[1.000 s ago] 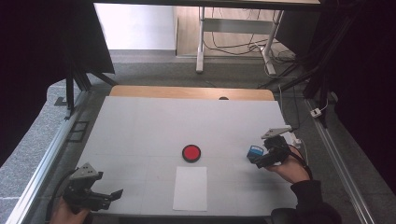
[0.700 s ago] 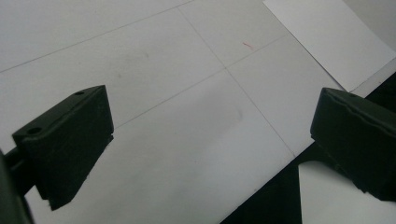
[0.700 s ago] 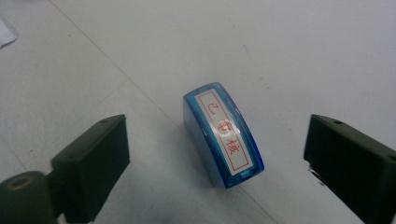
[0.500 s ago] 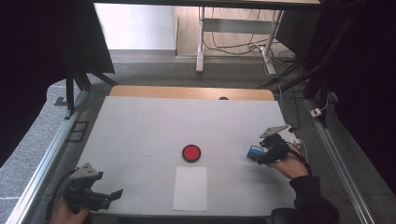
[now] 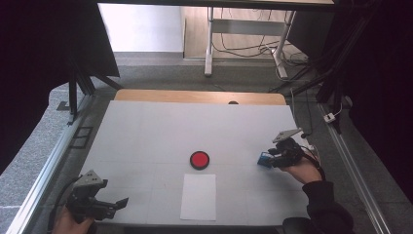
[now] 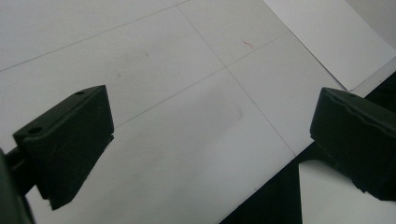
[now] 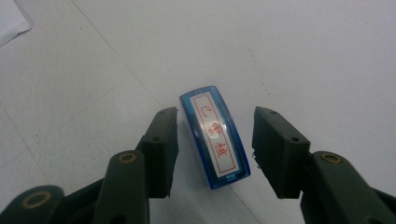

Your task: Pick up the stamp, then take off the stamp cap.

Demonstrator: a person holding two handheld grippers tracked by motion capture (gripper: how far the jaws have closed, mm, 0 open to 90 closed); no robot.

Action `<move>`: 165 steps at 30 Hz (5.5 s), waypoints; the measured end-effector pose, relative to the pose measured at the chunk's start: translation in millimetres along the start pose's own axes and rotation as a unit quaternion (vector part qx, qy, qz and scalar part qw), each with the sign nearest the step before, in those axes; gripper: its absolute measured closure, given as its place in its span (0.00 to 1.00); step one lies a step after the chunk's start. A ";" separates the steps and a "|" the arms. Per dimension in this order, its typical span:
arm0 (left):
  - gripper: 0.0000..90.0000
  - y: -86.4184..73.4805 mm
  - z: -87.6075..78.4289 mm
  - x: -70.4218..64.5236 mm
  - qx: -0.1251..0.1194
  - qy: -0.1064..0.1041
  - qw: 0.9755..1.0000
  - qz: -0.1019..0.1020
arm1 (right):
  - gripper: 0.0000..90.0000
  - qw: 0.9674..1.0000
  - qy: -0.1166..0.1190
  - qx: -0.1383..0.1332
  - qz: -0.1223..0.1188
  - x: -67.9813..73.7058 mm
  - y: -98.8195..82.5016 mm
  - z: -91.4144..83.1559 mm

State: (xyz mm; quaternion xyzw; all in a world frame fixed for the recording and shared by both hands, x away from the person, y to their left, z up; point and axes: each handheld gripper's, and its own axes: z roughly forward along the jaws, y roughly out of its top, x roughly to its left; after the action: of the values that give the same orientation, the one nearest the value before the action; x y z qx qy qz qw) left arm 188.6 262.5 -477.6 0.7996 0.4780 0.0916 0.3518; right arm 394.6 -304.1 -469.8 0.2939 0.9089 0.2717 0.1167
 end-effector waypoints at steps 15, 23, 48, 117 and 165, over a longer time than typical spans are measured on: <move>0.00 0.2 0.5 -0.3 0.002 0.002 1.000 0.001 | 0.79 1.000 0.011 -0.004 -0.002 -2.3 -0.1 0.6; 0.00 0.2 0.5 -0.7 0.003 0.003 1.000 0.002 | 0.79 1.000 0.011 -0.009 0.005 -1.0 0.3 -2.8; 0.00 0.0 -0.1 1.4 -0.002 -0.001 1.000 -0.003 | 0.79 0.996 0.018 -0.078 0.038 26.6 10.4 -30.1; 0.00 -0.8 -2.8 4.2 -0.011 -0.040 0.999 0.002 | 0.79 0.970 0.148 -0.191 -0.041 147.5 102.4 -19.1; 0.00 68.7 53.0 -27.5 -0.033 -0.183 0.974 0.128 | 0.79 0.955 0.198 -0.203 -0.088 162.1 98.7 -33.0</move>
State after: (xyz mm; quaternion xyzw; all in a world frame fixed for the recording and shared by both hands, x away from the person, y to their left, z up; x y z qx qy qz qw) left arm 247.8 194.2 -466.7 0.8453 0.2958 0.0035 0.4449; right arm 299.1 -154.2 -395.5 0.1226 0.8617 0.4922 0.0150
